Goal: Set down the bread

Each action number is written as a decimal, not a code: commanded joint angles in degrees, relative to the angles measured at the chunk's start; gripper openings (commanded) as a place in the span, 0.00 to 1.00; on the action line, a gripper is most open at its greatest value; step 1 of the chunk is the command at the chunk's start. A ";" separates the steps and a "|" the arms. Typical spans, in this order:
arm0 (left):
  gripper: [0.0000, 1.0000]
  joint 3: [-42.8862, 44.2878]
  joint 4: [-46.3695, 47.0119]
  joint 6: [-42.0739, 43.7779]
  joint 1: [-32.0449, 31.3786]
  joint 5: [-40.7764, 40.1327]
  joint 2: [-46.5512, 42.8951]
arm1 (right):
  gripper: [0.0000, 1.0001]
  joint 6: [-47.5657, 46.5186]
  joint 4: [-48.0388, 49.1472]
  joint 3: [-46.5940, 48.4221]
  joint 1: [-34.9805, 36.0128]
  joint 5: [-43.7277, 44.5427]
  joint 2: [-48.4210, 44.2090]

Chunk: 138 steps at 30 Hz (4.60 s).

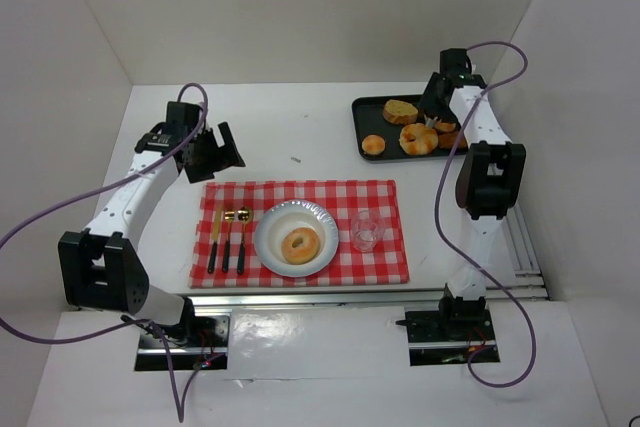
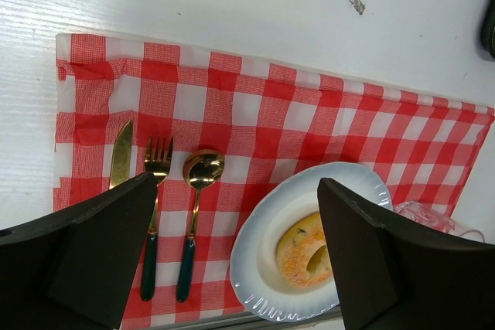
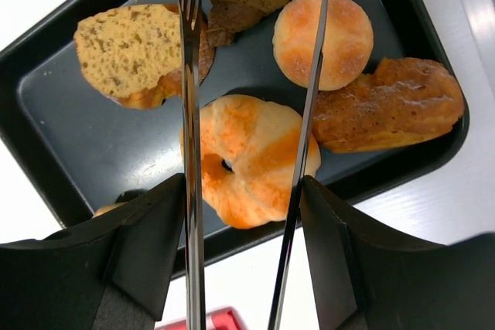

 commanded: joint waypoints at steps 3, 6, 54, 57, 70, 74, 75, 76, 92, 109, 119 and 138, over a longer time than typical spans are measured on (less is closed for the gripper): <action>0.98 2.01 1.44 -1.21 -0.17 0.33 0.49 | 0.66 -0.88 2.19 4.94 -0.88 -0.10 1.61; 0.98 2.01 1.44 -1.21 -0.17 0.33 0.49 | 0.66 -0.89 2.19 6.25 -0.88 -0.10 2.84; 0.98 2.54 1.44 -0.69 -0.17 -0.11 0.49 | 0.46 -0.36 -0.53 8.11 -0.80 -2.73 -6.47; 0.98 2.54 1.44 -0.69 -0.17 -0.11 -0.03 | 0.46 -0.36 -1.06 6.80 0.43 -3.44 -9.98; 0.98 2.01 1.44 -0.16 -0.17 -0.11 -1.09 | 0.45 -1.33 -3.44 -14.19 20.89 -11.51 -30.45; 0.98 2.63 0.22 -0.68 -0.17 -1.33 -1.09 | 0.45 0.95 -0.10 -25.19 34.67 -16.70 -36.35; 0.98 2.63 0.21 -0.69 -0.17 -1.34 -1.09 | 0.45 1.66 -0.09 -27.99 36.89 -16.71 -36.97; 0.98 2.63 0.21 -0.69 -0.17 -1.86 -1.61 | 0.45 1.66 -0.09 -29.15 39.00 -16.71 -37.50; 0.98 2.63 0.21 -0.69 0.89 -1.87 -2.67 | 0.45 5.09 -5.10 -34.17 60.21 -10.29 -36.89; 0.98 2.63 0.73 -1.21 0.89 -0.81 -2.14 | 0.80 2.46 -12.92 -26.70 63.11 -0.89 -33.80; 0.98 2.63 0.74 -1.21 0.89 -0.29 -2.14 | 0.74 1.93 -10.38 -27.84 59.06 -2.20 -36.80; 0.98 2.63 0.74 -1.21 0.89 0.24 -1.00 | 0.74 1.05 -4.32 -45.77 62.83 -6.95 -34.08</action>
